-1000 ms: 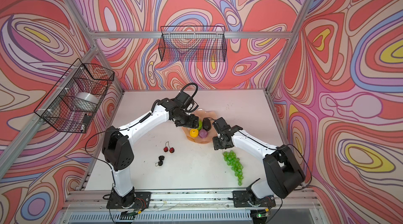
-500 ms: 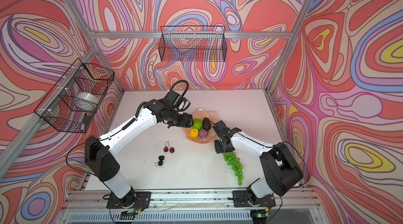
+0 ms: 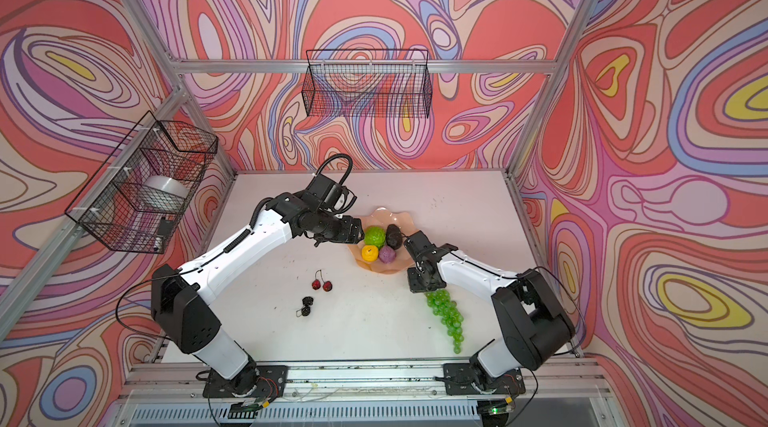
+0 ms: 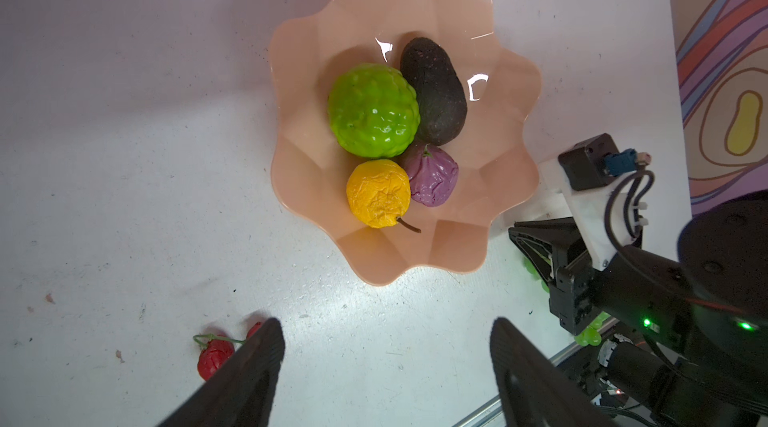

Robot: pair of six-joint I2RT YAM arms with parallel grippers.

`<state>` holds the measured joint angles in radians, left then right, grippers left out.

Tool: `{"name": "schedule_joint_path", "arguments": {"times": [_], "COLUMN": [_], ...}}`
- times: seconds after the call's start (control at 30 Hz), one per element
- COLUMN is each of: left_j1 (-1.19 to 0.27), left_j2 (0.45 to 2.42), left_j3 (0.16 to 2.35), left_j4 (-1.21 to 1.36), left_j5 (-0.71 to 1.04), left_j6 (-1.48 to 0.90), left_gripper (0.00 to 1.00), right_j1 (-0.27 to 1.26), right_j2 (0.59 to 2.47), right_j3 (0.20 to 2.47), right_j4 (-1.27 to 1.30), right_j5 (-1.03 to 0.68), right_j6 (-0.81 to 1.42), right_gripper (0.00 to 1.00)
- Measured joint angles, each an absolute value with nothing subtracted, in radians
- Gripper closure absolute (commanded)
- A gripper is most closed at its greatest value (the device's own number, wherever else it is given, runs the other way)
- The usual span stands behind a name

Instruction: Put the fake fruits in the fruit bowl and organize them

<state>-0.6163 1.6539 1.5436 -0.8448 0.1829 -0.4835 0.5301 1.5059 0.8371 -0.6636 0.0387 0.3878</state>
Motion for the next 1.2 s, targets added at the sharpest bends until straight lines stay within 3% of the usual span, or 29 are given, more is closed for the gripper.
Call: {"name": "schedule_joint_path", "arguments": {"times": [0.57, 0.6, 0.63, 0.67, 0.77, 0.93, 1.1, 1.2], "left_j1": [-0.613, -0.613, -0.613, -0.613, -0.612, -0.608, -0.608, -0.607], "left_j2": [1.618, 1.613, 1.61, 1.609, 1.607, 1.607, 1.607, 1.607], "left_j3": [1.502, 1.498, 1.496, 1.494, 1.489, 1.474, 1.466, 1.462], "left_j4": [-0.833, -0.833, -0.833, -0.832, -0.831, -0.825, -0.82, -0.818], "left_j5": [0.182, 0.182, 0.182, 0.182, 0.182, 0.182, 0.183, 0.183], "left_j6": [-0.498, -0.499, -0.501, -0.501, -0.501, -0.502, -0.502, -0.502], "left_gripper": [0.19, 0.19, 0.19, 0.19, 0.19, 0.19, 0.18, 0.18], "right_j1": [0.53, 0.53, 0.53, 0.53, 0.535, 0.58, 0.596, 0.62], "right_j2": [1.389, 1.387, 1.385, 1.385, 1.385, 1.407, 1.488, 1.486], "right_j3": [0.95, 0.963, 0.973, 0.981, 0.994, 1.003, 1.018, 1.008], "right_j4": [-0.736, -0.744, -0.752, -0.762, -0.811, -0.885, -0.923, -0.94], "right_j5": [0.025, 0.026, 0.027, 0.03, 0.052, 0.086, 0.091, 0.102], "right_j6": [0.389, 0.387, 0.387, 0.387, 0.369, 0.36, 0.371, 0.392], "right_gripper": [1.0, 0.91, 0.72, 0.64, 0.56, 0.55, 0.45, 0.45]}}
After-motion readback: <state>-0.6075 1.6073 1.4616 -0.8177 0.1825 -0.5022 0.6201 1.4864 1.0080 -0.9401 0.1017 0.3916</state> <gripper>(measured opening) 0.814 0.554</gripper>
